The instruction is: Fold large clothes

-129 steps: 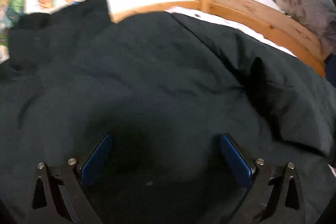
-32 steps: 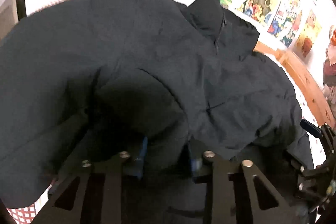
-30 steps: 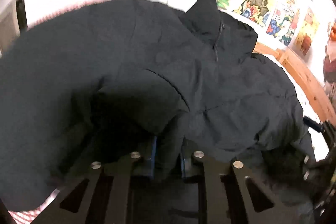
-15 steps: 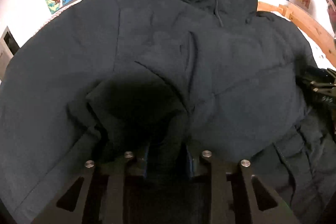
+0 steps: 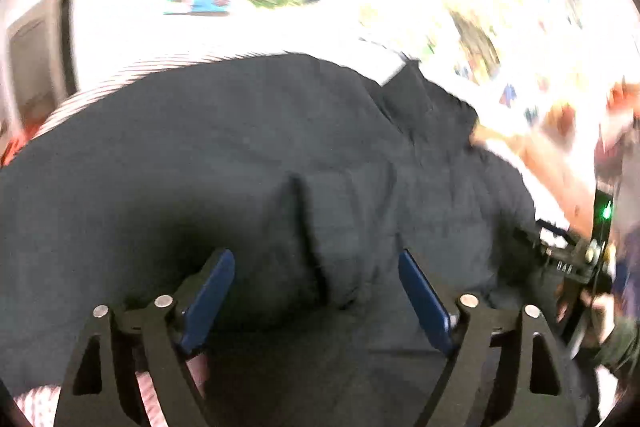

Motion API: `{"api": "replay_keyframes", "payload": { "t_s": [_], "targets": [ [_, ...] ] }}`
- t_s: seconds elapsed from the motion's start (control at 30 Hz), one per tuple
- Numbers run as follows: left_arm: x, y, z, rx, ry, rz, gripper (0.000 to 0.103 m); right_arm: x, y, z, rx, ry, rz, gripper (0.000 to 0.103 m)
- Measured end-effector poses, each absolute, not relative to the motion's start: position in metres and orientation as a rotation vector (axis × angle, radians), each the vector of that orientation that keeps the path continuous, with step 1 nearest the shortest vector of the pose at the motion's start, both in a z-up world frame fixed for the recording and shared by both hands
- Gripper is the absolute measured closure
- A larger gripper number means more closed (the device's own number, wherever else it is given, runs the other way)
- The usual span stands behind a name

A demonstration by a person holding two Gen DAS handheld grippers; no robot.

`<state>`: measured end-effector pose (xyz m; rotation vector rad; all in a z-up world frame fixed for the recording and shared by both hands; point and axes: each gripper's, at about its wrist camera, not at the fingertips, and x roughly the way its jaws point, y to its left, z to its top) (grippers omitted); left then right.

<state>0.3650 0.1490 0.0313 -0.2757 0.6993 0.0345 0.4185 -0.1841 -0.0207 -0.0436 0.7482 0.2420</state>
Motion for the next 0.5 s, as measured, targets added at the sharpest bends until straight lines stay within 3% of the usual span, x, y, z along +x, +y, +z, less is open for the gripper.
{"api": "replay_keyframes", "payload": {
  "t_s": [0.1,0.2,0.5],
  "targets": [
    [0.326,0.184,0.038,-0.376,0.675,0.157,0.009,0.411,-0.161,-0.004,-0.027,0.711,0.318,0.005],
    [0.292,0.226,0.036,-0.523,0.716,0.353,0.009,0.410,-0.133,0.009,-0.024,0.687,0.388,0.004],
    [0.211,0.315,-0.002,-0.920,0.561,0.564,0.009,0.410,-0.046,0.008,-0.059,0.678,0.515,0.004]
  ]
}}
